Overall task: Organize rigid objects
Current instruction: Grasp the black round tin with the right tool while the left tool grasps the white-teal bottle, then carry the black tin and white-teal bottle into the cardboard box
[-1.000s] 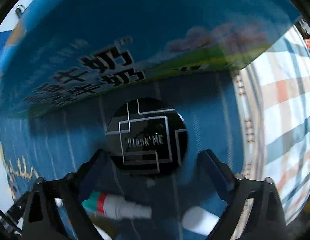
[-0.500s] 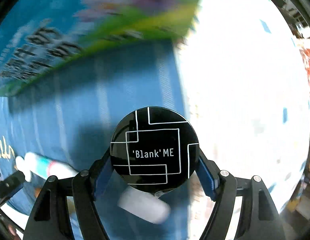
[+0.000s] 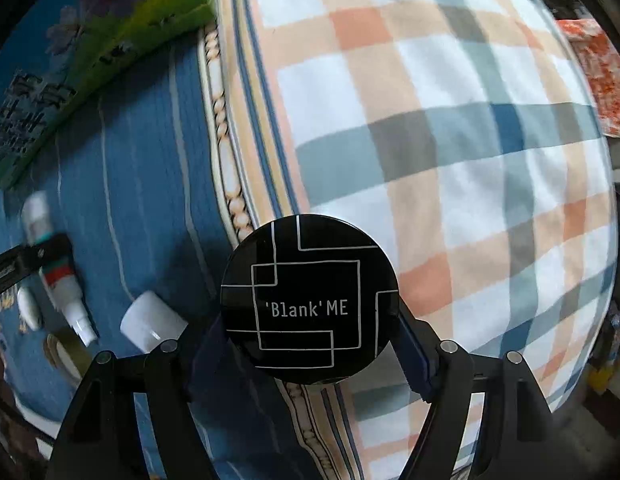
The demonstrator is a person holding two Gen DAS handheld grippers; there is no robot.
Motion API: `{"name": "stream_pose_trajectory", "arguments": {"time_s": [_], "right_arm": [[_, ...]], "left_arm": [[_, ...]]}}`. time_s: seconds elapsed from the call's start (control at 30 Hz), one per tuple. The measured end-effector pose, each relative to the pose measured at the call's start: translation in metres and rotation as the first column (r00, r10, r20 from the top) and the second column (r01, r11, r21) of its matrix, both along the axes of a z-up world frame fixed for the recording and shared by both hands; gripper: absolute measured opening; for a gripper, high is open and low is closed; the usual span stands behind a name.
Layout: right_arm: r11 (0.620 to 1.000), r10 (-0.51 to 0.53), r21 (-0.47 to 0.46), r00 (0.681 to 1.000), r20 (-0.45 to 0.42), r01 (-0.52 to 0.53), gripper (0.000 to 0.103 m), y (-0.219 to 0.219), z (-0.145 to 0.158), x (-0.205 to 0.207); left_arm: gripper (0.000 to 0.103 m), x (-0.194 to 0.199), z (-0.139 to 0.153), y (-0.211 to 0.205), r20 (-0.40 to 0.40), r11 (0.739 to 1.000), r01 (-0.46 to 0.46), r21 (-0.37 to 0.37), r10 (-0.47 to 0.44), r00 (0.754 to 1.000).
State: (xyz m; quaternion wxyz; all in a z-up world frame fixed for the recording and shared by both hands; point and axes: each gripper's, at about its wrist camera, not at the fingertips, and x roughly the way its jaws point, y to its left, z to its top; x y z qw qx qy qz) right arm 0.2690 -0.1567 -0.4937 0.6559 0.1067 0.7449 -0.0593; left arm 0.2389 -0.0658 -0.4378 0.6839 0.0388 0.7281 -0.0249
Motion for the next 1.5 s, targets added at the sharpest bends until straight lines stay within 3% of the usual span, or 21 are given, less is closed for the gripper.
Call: {"name": "stream_pose_trajectory", "arguments": {"time_s": [0.1, 0.2, 0.3, 0.4, 0.47, 0.5, 0.67, 0.8, 0.83, 1.1, 1.33, 1.5], "right_arm": [[0.997, -0.05, 0.066, 0.999, 0.0, 0.05, 0.08, -0.012, -0.003, 0.0], [0.987, -0.113, 0.113, 0.993, -0.012, 0.114, 0.081, -0.036, -0.003, 0.004], [0.988, -0.112, 0.103, 0.993, -0.03, 0.115, 0.081, -0.039, -0.004, 0.007], [0.993, -0.099, 0.06, 0.994, -0.038, 0.102, 0.082, -0.035, -0.005, 0.015], [0.997, -0.08, 0.012, 0.996, -0.038, 0.081, 0.081, -0.027, -0.005, 0.019], [0.998, -0.065, -0.021, 0.997, -0.042, 0.064, 0.078, -0.022, -0.005, 0.02], [0.998, -0.015, -0.068, 1.0, -0.026, 0.013, 0.077, 0.005, 0.001, 0.015], [0.997, 0.013, -0.081, 1.0, -0.009, -0.013, 0.077, 0.014, 0.006, 0.0], [0.997, 0.025, -0.08, 1.0, -0.003, -0.025, 0.077, 0.035, 0.004, 0.006], [0.995, 0.092, -0.053, 0.994, 0.065, -0.089, 0.077, 0.054, 0.037, 0.001], [0.991, 0.133, -0.03, 0.982, 0.134, -0.13, 0.077, 0.065, 0.077, -0.005], [0.989, 0.147, -0.02, 0.975, 0.166, -0.146, 0.077, 0.07, 0.102, -0.005]], "left_arm": [[0.036, -0.001, 0.0, -0.016, -0.005, 0.999, 0.049, 0.013, -0.049, 0.999], [0.048, -0.005, -0.004, -0.006, -0.06, 0.998, -0.048, -0.038, 0.046, 0.997], [0.05, -0.017, -0.008, 0.0, -0.111, 0.994, -0.096, -0.044, 0.091, 0.99], [0.049, -0.025, -0.01, -0.002, -0.095, 0.996, -0.091, -0.011, 0.089, 0.991], [0.042, -0.025, -0.006, -0.023, -0.069, 0.997, -0.076, 0.003, 0.076, 0.995], [0.032, -0.026, -0.004, -0.029, -0.053, 0.998, -0.068, 0.002, 0.068, 0.996], [0.03, -0.029, 0.006, -0.046, -0.006, 0.998, -0.055, 0.003, 0.055, 0.998], [0.03, -0.045, 0.02, -0.033, 0.022, 0.998, -0.059, -0.015, 0.059, 0.998], [0.03, -0.049, 0.026, -0.035, 0.034, 0.998, -0.056, -0.02, 0.057, 0.998], [0.03, -0.091, 0.077, -0.035, 0.081, 0.999, -0.006, -0.05, 0.011, 0.997], [0.03, -0.111, 0.145, -0.024, 0.137, 0.996, 0.024, -0.087, -0.012, 0.991], [0.03, -0.102, 0.185, -0.018, 0.175, 0.993, 0.042, -0.114, -0.021, 0.984]]}}
